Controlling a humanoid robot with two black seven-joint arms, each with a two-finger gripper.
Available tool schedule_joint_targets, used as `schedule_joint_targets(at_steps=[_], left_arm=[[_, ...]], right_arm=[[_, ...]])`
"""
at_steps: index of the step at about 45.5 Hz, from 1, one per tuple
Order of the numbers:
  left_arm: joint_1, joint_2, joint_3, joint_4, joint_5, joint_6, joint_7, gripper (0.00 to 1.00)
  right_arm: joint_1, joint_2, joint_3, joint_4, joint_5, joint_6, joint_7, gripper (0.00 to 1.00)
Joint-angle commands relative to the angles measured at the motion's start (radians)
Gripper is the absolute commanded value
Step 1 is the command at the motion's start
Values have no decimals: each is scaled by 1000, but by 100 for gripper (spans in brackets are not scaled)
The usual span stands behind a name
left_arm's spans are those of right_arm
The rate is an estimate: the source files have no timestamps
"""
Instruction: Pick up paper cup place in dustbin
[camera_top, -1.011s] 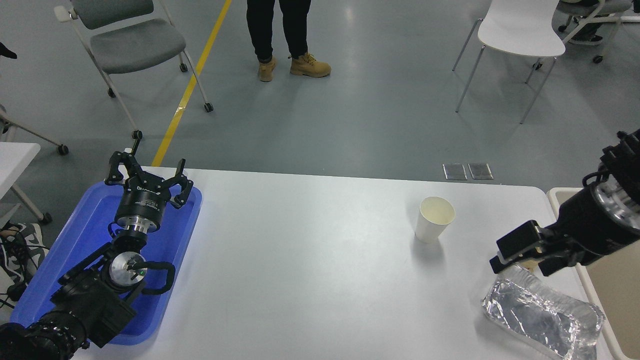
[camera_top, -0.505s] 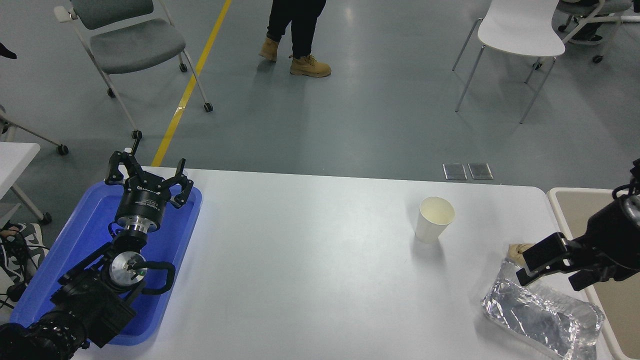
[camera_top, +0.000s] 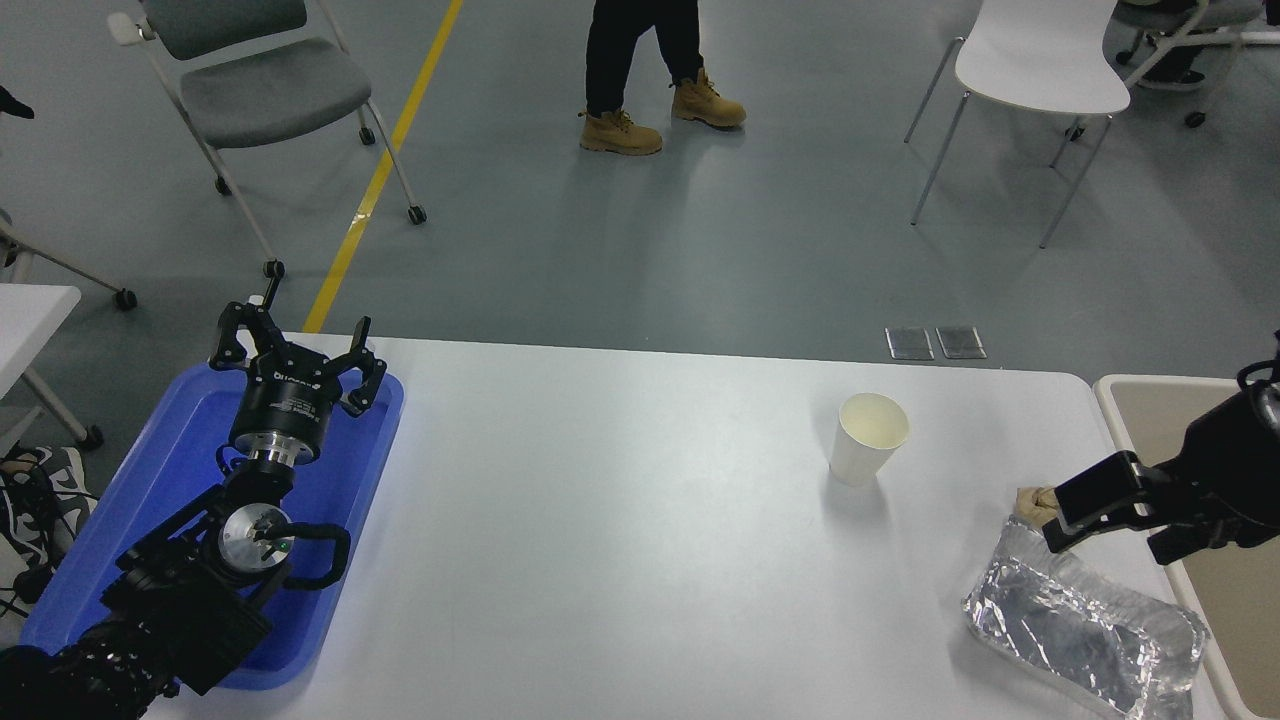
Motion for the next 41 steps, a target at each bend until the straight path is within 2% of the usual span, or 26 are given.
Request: schedule_joint_targets(at_steps=[1,18,30,41], left_arm=[[0,0,0,1,0,0,0,100],[-1,-2,0,-1,0,0,1,100],[-1,-2,0,-1,0,0,1,100],[-1,-2,0,-1,0,0,1,100]], right_arm=[[-127,79,103,-105,-8,-81,0,100],[-417,260,244,-450,-12,-254,-3,100],[-641,390,402,-737,-15,-279,-4,100],[-803,485,440,-949,-15,-397,-6,100]])
